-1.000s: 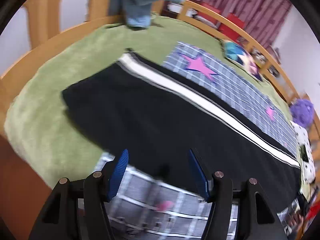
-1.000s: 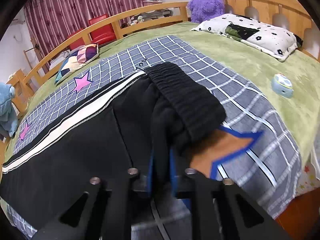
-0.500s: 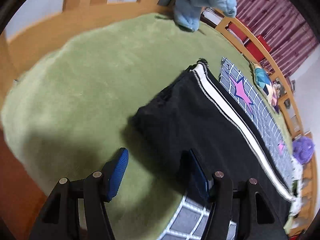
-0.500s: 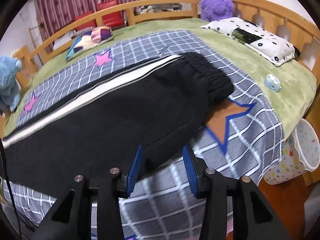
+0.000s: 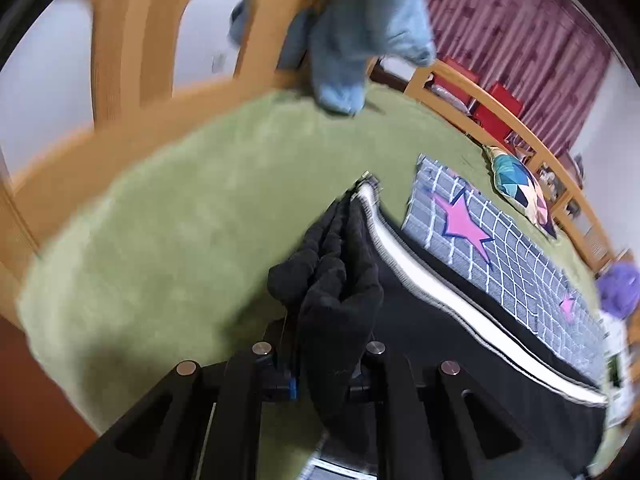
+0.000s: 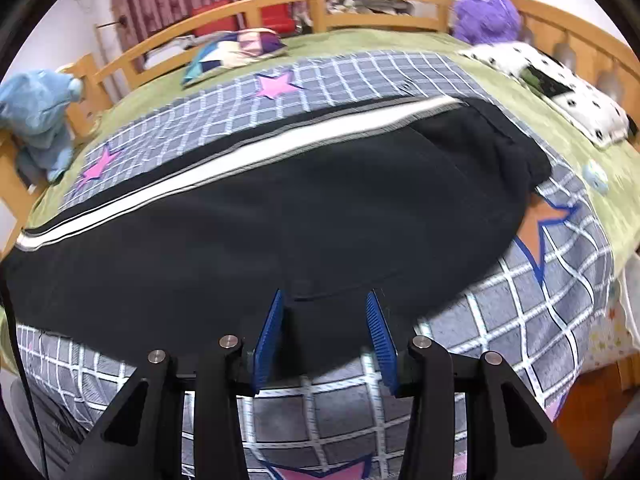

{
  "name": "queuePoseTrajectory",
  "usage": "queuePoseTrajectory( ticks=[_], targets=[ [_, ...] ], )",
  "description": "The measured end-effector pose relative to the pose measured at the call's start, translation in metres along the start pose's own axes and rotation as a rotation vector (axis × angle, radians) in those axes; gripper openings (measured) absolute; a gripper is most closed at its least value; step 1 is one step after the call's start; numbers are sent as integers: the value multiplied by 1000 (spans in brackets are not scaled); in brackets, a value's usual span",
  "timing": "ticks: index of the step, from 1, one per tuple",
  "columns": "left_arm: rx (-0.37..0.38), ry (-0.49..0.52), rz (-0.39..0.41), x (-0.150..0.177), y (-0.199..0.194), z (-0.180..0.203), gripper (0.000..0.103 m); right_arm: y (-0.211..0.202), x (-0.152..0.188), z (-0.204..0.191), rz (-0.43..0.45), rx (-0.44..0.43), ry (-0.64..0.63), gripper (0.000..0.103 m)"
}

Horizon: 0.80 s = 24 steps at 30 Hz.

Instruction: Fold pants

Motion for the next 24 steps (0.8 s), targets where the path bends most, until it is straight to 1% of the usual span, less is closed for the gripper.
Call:
queuePoseTrajectory(
  ticks=[1, 4, 7, 10, 11, 14, 15, 17, 18, 20, 21, 22, 23, 24],
  targets=[
    [-6, 23, 22, -4, -7, 12, 13, -2, -1, -3, 8, -7, -11, 42],
    [-16, 144, 88, -12, -35, 63, 13, -7, -2, -11, 23, -33, -39, 42],
    [23, 273, 131, -7, -59, 129, 13, -8, -3, -14, 36, -52, -71, 42],
    [82, 385, 131, 10, -74, 193, 13, -9, -2, -12, 60, -47, -103, 42],
    [107, 428, 122, 20, -76, 220, 13, -9, -2, -12, 67, -53, -108, 42],
    [170, 511, 78, 53, -78, 279, 13, -8, 1, -8, 77, -78, -111, 42],
    [198, 543, 55, 71, -76, 303, 12, -8, 2, -4, 80, -85, -105, 42],
    [238, 588, 16, 100, -71, 335, 12, -7, 3, 4, 78, -90, -83, 42],
    [267, 612, -11, 120, -66, 354, 12, -7, 4, 7, 73, -104, -66, 42],
    [308, 646, -61, 153, -58, 377, 12, -6, 7, 13, 55, -139, -35, 42],
    [329, 668, -93, 175, -54, 388, 12, -5, 9, 15, 50, -139, -29, 42],
    [340, 681, -114, 190, -53, 393, 12, -4, 11, 18, 48, -140, -27, 42],
    [357, 687, -157, 209, -47, 397, 12, -4, 12, 17, 46, -142, -31, 42],
    [368, 681, -189, 219, -43, 397, 13, -3, 15, 16, 44, -148, -40, 42]
  ],
)
Point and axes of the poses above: each gripper's, at about its wrist camera, not at the fingertips, and y roughly the way its jaws point, z to its right, x to its underside, the point moved 8 cm from there along y, roughly the way its jaws point, and after that the axes turned 3 degrees about x, right-handed, at the moved point
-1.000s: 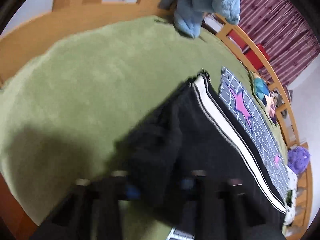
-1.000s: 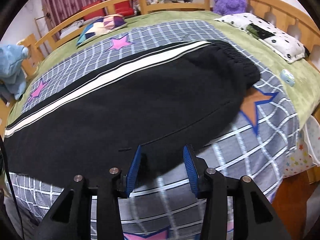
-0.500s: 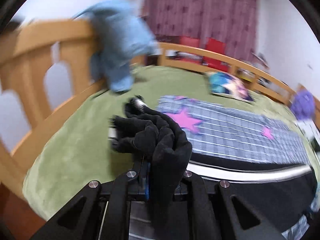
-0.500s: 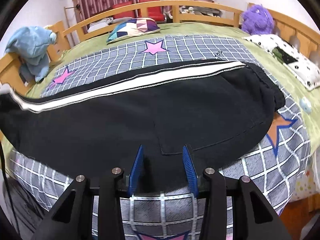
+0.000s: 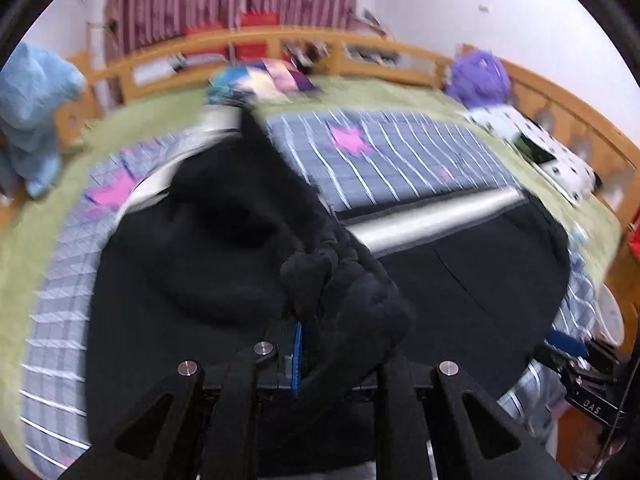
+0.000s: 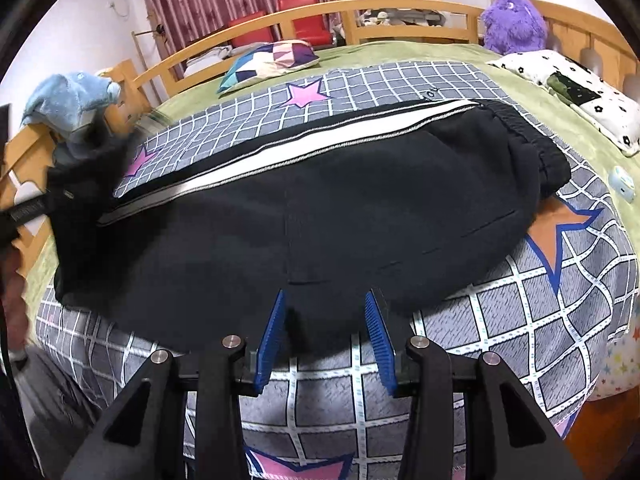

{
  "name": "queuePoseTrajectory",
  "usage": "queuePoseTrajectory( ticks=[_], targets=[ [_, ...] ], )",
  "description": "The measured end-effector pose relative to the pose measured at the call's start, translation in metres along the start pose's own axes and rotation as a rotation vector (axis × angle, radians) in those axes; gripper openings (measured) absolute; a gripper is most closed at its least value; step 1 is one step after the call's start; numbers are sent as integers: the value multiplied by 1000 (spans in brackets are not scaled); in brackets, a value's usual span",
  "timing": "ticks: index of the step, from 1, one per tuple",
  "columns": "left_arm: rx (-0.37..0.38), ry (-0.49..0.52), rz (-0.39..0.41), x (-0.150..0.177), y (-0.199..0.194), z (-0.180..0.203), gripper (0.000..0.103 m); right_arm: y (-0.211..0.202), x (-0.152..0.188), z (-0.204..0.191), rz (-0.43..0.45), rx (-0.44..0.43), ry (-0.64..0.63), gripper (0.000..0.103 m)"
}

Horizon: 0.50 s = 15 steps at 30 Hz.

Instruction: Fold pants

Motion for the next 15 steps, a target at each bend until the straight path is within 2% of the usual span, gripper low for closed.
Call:
queuePoseTrajectory(
  ticks=[1, 3, 5, 9, 12, 15],
  targets=[
    [23, -16, -41, 10, 8, 3, 13, 1, 2, -2, -3, -5, -6, 42],
    [31, -37, -118, 28, 19, 5, 22, 4, 4, -6, -10, -14, -14, 42],
    [35, -13, -143, 38, 15, 5, 30, 6, 4, -12, -17, -27, -19, 42],
    [60, -20, -86, 43, -15, -7, 64, 9, -4, -34, -15, -81, -25, 42],
    [40, -46, -29, 49, -38, -31, 67, 11, -18, -61, 1, -127, -49, 42],
    [22, -117, 12, 51, -51, -64, 67, 14, -35, -94, 30, -174, -76, 42]
  ],
)
Point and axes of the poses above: each gripper's, at about its wrist camera, not at the fingertips, and y roughly the way its jaws point, z to its right, x to its underside, the point moved 8 cm from there along y, roughly the way its jaws point, and after that the axes turned 3 degrees about x, right-handed, at the moved point
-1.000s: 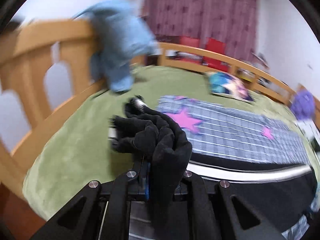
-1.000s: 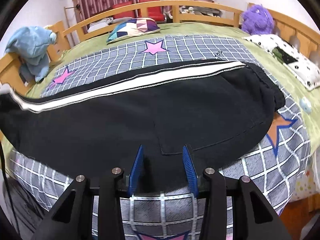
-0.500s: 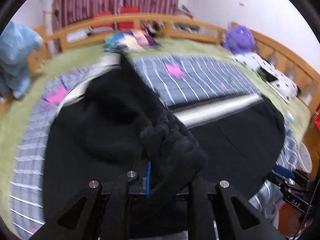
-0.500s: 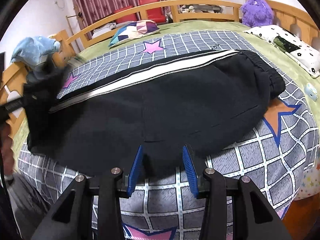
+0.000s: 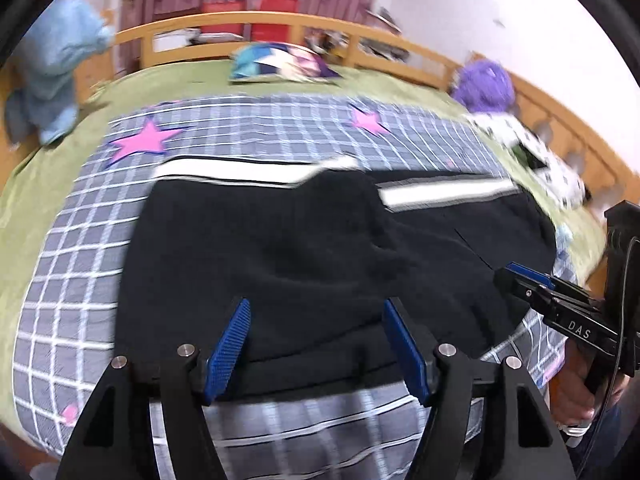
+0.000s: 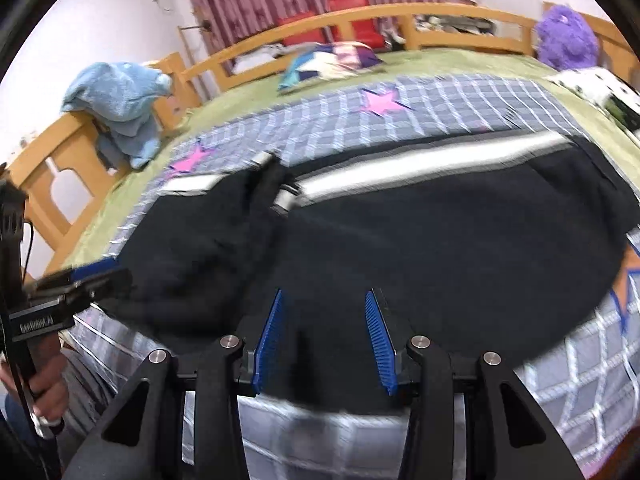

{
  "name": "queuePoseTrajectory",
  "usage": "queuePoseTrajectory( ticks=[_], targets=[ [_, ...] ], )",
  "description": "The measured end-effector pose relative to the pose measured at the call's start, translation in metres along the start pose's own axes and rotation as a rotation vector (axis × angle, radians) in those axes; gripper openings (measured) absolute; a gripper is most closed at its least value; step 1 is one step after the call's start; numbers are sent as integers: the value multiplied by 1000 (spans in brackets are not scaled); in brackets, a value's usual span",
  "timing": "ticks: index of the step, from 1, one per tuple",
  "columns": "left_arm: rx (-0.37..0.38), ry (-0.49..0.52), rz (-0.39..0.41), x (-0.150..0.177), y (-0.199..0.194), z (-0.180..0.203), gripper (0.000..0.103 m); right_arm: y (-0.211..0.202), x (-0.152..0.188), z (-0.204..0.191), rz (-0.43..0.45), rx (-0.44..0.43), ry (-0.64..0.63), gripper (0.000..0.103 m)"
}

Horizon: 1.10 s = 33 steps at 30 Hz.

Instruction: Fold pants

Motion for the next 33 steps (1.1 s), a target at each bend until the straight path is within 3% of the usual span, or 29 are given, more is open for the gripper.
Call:
queuePoseTrajectory(
  ticks=[4, 9, 11, 13, 15, 19, 21, 24, 26, 29, 31, 33],
  targets=[
    [-36, -97, 20, 1, -10, -51, 66, 13, -17, -47, 14, -81, -50, 42],
    [-90, -171, 14, -2, -2, -89, 65, 52, -16, -83, -41, -66, -121, 42],
    [-111, -184, 19, -4, 1, -99, 65, 71, -7, -90, -90, -40, -140, 35],
    [-106, -196, 14, -5, 5, -102, 65, 81, -1, -94, -91, 32, -194, 20],
    [-109, -202, 12, -3, 6, -106, 65, 75, 0, -93, -66, 45, -224, 17],
    [-128, -200, 11, 3, 7, -118, 65, 37, -5, -83, 10, -44, -120, 16],
    [-98, -225, 3, 5, 7, -120, 66, 32, 5, -82, -8, -64, -95, 16],
    [-85, -244, -14, 6, 9, -124, 67, 57, 38, -87, -119, -7, -165, 18],
    [-106, -242, -22, 8, 10, -126, 67, 53, 39, -88, -92, 6, -203, 22],
    [-118, -254, -29, 12, 14, -130, 68, 42, 28, -87, -79, -40, -182, 34],
    [-114, -275, -45, 14, 19, -132, 69, 38, 15, -82, -45, -61, -143, 50],
    [-104, -282, -53, 15, 21, -131, 69, 48, -1, -78, -31, -46, -136, 52]
  ],
)
Point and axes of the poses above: each gripper's, at about its wrist camera, not at the fingertips, and y roughly the way its jaws point, z to its right, x to its underside, the point moved 8 cm from there along y, roughly the way its jaws point, and after that the axes turned 3 degrees about x, right-handed, at the moved point
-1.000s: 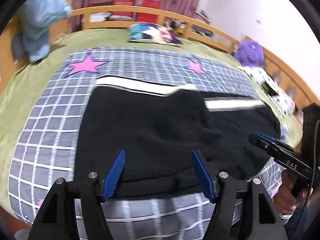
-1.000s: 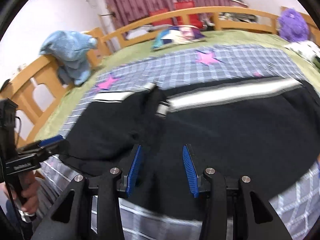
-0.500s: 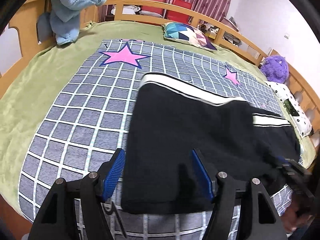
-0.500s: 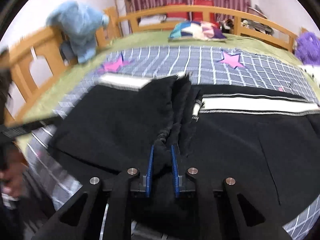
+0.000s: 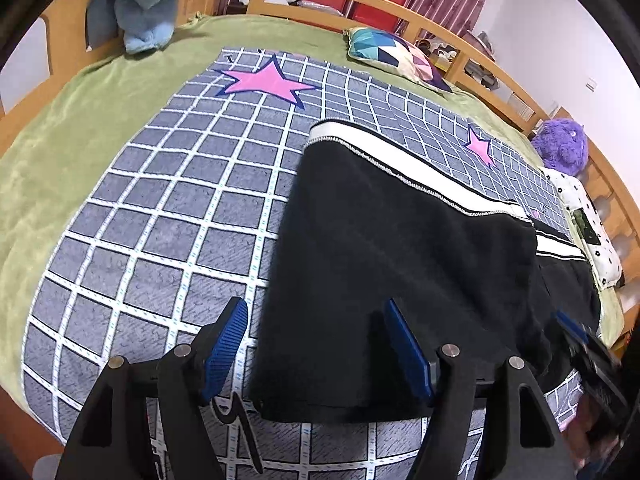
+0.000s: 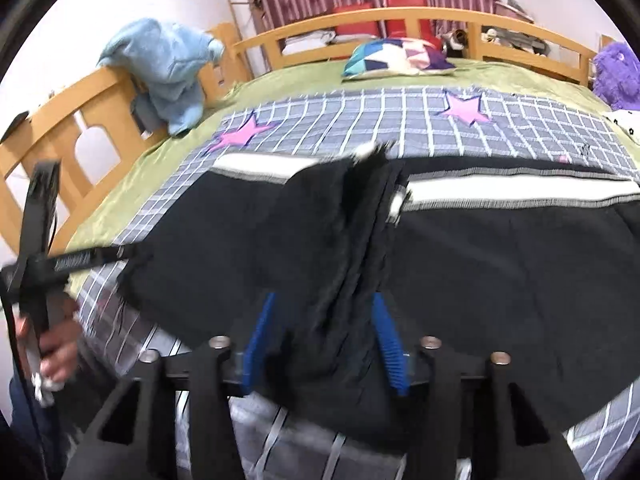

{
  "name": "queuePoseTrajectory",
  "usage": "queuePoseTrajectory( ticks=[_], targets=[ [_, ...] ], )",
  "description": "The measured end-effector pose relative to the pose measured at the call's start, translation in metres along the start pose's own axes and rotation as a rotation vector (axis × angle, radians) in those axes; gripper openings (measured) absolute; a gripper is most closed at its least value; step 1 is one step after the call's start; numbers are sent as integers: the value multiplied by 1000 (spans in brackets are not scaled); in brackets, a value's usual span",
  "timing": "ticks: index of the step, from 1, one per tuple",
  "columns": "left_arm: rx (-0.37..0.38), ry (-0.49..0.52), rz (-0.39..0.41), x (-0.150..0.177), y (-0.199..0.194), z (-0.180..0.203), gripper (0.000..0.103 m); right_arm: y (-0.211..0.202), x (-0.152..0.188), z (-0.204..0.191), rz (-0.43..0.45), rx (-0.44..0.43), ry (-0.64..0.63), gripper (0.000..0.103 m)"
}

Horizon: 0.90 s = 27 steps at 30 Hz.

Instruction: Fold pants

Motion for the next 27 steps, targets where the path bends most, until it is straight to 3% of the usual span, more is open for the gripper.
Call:
queuePoseTrajectory(
  ticks=[3, 6, 8, 9, 10, 12, 15, 17, 18, 22, 27],
  targets=[
    [-4, 6, 0, 0, 1, 2, 69, 28, -15, 12, -25, 40, 38, 56],
    [17, 0, 10, -2, 0, 4, 69, 73, -12, 23, -151, 23, 121, 59],
    [27, -9, 22, -3, -2, 4, 69, 83, -15, 23, -141, 32, 120, 57],
    [33, -13, 32, -4, -3, 3, 69, 83, -17, 17, -129, 32, 83, 30],
    [38, -17, 43, -5, -5, 2, 69, 82, -17, 11, -135, 28, 42, 21],
    [39, -28, 57, -6, -7, -1, 69, 72, -25, 12, -102, 38, 0, 17],
    [44, -53, 69, -6, -9, -6, 69, 35, -50, 32, 10, -27, 88, 16],
    [59, -60, 65, -5, -7, -5, 69, 21, -57, 54, 47, -5, 143, 17],
    [60, -57, 58, -5, -6, -5, 69, 24, -55, 63, 37, 16, 150, 18],
    [66, -14, 38, -1, -4, 6, 69, 70, -19, 77, -171, 29, 153, 24],
    [73, 26, 61, -8, -13, 24, 69, 22, -25, 71, -51, 70, 132, 29]
  ],
)
Point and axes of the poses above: each gripper's, at about its wrist camera, not at the fingertips, and y roughly the way its jaws point, z to its right, x to its underside, the point moved 8 cm from there along y, roughly the way its jaws point, and after that the axes turned 3 degrees about x, right-handed, at the moved point
